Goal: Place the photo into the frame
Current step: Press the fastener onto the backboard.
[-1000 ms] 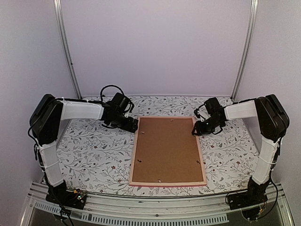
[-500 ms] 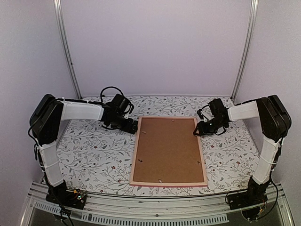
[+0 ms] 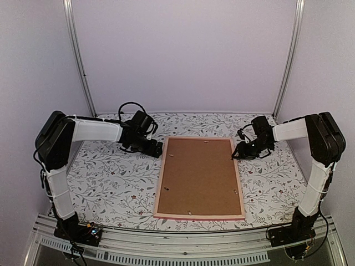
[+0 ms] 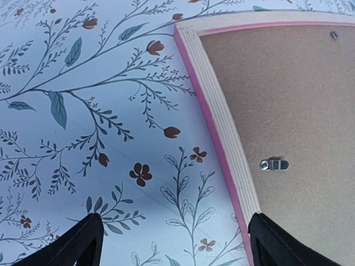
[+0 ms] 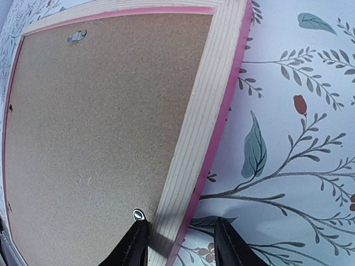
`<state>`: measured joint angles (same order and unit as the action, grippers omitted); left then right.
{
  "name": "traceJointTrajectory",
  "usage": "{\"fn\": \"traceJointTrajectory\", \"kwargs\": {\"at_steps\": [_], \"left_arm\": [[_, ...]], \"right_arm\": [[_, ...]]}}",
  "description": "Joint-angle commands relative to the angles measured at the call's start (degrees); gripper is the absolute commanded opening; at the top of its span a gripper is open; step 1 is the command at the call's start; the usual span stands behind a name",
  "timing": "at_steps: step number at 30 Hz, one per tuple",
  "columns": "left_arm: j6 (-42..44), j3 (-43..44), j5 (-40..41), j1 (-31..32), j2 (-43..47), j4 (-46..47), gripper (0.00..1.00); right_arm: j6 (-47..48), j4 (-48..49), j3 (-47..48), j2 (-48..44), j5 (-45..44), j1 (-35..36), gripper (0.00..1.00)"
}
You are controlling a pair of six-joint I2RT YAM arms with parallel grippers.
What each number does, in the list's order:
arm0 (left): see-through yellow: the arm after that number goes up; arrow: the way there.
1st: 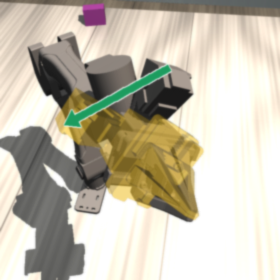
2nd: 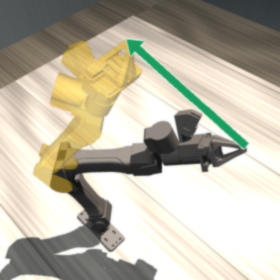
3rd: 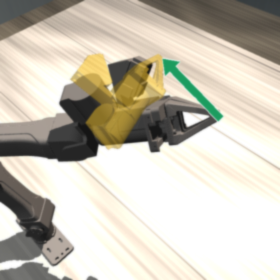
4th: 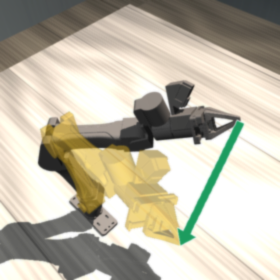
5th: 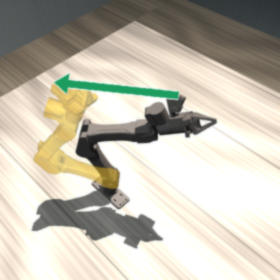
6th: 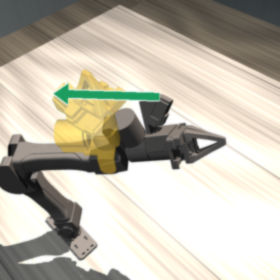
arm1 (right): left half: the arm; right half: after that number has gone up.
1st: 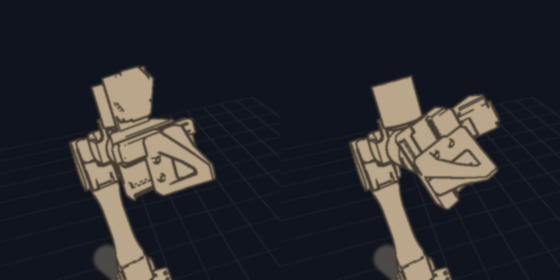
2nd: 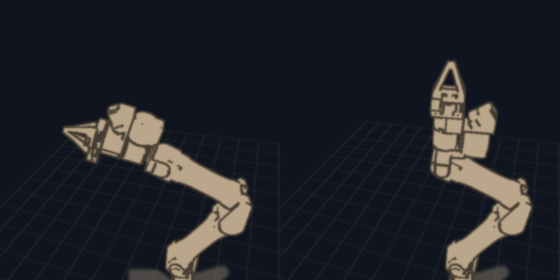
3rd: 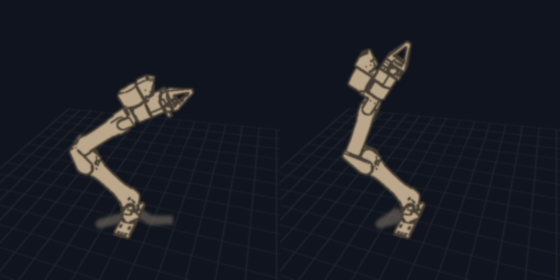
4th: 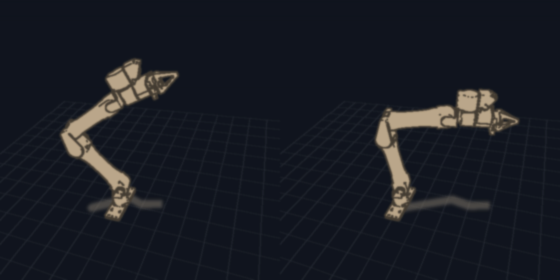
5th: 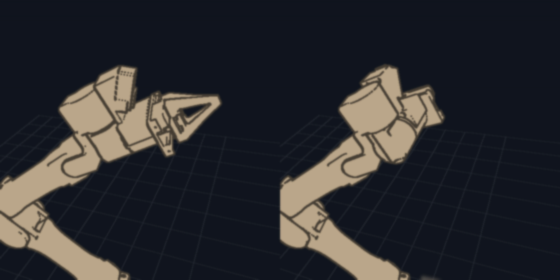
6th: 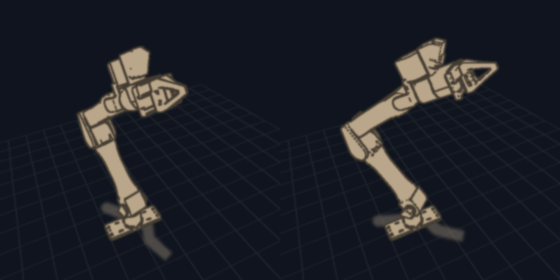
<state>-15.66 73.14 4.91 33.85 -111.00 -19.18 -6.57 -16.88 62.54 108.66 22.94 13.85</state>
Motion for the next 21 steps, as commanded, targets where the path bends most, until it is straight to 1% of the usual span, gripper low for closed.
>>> {"fn": "traceJointTrajectory", "kwargs": {"at_steps": [1, 8, 13, 21], "left_arm": [[0.27, 1.19, -0.70, -0.71, -1.66, 0.00, 0.94], [0.44, 2.28, -0.63, -0.88, -2.45, -0.51, 0.94], [0.42, 2.91, -0.99, -1.03, -2.99, -0.60, 0.94], [0.29, 3.06, -1.65, -1.05, -3.41, -0.64, 0.93]], "right_arm": [[0.46, -2.74, -0.88, -0.40, -2.78, -0.40, 0.42], [0.68, -2.43, -2.57, -1.66, -5.28, -0.10, 0.44], [0.58, -2.34, -3.39, -2.81, -8.03, 1.48, 0.47], [0.21, -1.50, -4.44, -2.49, -10.23, 2.38, 0.48]]}}
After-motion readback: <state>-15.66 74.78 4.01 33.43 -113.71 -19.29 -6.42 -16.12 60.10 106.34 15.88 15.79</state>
